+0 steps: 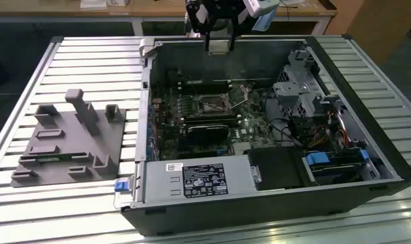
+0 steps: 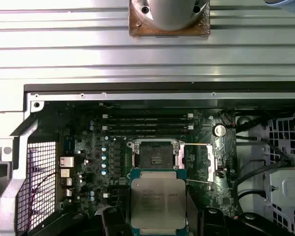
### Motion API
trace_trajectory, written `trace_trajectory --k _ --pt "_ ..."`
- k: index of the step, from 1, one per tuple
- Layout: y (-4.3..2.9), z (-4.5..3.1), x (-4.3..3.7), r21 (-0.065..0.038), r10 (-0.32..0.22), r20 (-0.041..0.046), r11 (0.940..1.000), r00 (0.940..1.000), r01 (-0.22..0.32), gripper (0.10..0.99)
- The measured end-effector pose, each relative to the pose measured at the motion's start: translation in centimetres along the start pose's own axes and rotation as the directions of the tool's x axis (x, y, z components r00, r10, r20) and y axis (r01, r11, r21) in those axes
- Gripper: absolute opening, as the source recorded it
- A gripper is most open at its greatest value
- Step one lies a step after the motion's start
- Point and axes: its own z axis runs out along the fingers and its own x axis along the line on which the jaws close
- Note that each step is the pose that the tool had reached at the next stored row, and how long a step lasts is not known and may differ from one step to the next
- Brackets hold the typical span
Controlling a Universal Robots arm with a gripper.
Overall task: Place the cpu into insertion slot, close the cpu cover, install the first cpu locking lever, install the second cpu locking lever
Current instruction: 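Place the cpu into insertion slot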
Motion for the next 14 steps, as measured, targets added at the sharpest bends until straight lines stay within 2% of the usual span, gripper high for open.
trace_trajectory --k 14 --pt "-0.01 0.16 0.0 0.0 0.0 0.0017 1.0 1.0 0.0 0.541"
